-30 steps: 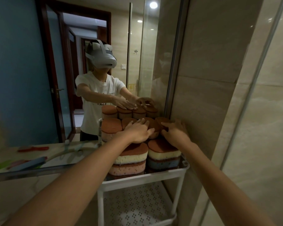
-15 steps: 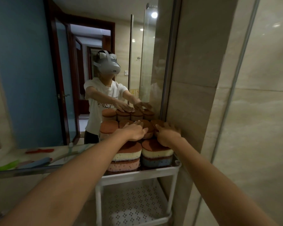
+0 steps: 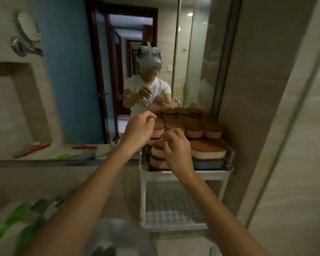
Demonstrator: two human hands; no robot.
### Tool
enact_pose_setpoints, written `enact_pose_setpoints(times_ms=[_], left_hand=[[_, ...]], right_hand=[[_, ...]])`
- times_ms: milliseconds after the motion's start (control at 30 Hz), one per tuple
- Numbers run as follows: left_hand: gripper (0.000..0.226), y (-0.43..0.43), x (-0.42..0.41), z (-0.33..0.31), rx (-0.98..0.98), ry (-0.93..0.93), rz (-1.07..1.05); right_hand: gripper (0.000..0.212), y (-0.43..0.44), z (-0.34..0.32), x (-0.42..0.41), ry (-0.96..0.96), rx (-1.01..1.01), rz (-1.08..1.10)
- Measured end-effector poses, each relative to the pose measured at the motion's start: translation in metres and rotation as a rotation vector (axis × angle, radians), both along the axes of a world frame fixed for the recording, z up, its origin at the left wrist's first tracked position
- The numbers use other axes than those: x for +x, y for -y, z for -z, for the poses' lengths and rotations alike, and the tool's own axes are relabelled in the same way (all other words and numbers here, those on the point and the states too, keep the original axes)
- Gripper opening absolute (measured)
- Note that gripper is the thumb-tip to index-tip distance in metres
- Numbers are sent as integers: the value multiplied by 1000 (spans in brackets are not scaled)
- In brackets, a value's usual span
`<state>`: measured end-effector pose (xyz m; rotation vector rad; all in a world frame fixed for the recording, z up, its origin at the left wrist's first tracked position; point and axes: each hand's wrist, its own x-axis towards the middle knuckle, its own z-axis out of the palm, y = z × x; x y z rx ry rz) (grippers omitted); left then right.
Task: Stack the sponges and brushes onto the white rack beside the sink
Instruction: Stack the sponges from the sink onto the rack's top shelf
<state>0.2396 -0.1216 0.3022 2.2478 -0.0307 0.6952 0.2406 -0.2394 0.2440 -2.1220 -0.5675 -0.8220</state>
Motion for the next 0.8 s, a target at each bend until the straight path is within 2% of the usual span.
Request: enact_pose_setpoints(times_ms=[100,200,267,367,500,567,700,800], left_hand=[[27,-49,-31,45,-101,-74,-103],[25,-99,-61,103,-162,-229,-209],[20,-132,-79,138,-232,-369,-261],[17,-181,-94,175,-338,-458,-296],[22,-246,-93,200,-241,-536,-383],[22,-277,-81,208,-222,-541,-376],[23,-329,-40,214,-181,-528,-319],[25,-353,-3,222,-79,-570,-261]], right_hand=[[25,-50,30,-26,-92,41,-161],[23,-96,75,-41,-267,16,-262],[24,-122,107,-46,-439,-53,-285],[22,-159,154,-44,-642,-201,-320],[18,-212,210,-26,-874,-369,-314],[33,-235,225,-14,-941,-434,-282],[43,-275,245,24,-938,-516,-190],[52,-301,259,55,-931,-556,-130]])
